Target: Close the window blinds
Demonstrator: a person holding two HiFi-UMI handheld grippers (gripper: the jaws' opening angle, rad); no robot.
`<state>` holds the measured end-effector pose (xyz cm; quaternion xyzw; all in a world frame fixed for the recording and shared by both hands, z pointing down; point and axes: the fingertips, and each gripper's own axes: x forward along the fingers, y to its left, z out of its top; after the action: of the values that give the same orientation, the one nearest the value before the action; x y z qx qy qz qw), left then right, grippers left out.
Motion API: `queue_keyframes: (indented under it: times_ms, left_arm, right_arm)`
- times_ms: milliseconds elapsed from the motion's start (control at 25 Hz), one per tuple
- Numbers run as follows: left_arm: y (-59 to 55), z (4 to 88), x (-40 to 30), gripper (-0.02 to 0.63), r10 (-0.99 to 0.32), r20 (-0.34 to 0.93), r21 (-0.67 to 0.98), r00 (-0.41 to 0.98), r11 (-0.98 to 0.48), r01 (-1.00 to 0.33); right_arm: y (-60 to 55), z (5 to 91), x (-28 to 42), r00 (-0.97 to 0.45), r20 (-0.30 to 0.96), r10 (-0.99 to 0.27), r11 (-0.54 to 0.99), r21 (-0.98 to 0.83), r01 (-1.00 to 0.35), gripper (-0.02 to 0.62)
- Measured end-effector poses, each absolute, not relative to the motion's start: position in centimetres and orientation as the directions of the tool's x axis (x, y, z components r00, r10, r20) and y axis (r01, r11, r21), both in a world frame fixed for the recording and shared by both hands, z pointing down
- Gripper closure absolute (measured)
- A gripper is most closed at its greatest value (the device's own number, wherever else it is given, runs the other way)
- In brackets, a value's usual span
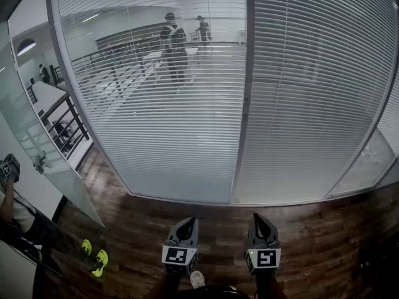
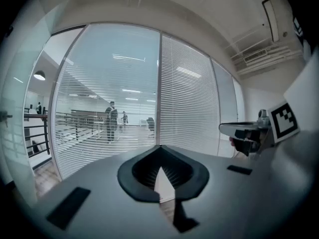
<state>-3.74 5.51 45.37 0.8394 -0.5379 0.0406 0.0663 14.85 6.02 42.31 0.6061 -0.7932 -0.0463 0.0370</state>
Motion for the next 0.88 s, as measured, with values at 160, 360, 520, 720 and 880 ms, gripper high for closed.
queue_keyframes:
  times_ms: [160, 360, 520, 720, 880]
  left_arm:
    - [5.9, 45.3, -3.2, 0.606, -0.890, 0.141, 0.052, 0.434, -0.431, -0.901]
    - [6.1, 45.6, -2.5, 0.606, -0.887, 0.145, 0.058, 0.439, -0.435, -0.898]
    - [6.4, 46.0, -2.1, 0.606, -0.881, 0.150, 0.062, 0.449, -0.445, -0.893]
    - [6.0, 46.2, -1.9, 0.606, -0.879, 0.152, 0.065, 0.452, -0.447, -0.892]
    - [5.8, 46.1, -1.9, 0.606, -0.879, 0.149, 0.065, 0.452, -0.448, -0.892]
  right_arm:
    - [6.3, 42.8, 15.1, -0.245, 0.019, -0.969, 0.246, 0.096, -0.965, 0.592]
    - [6.6, 43.1, 15.0, -0.245, 0.056, -0.968, 0.250, 0.104, -0.963, 0.592]
    - [6.7, 44.2, 14.9, -0.241, 0.064, -0.968, 0.246, 0.088, -0.965, 0.592]
    - [6.4, 44.5, 14.8, -0.259, 0.038, -0.965, 0.261, 0.056, -0.964, 0.592]
    - [6.2, 44.6, 14.7, -0.257, 0.053, -0.965, 0.259, 0.046, -0.965, 0.592]
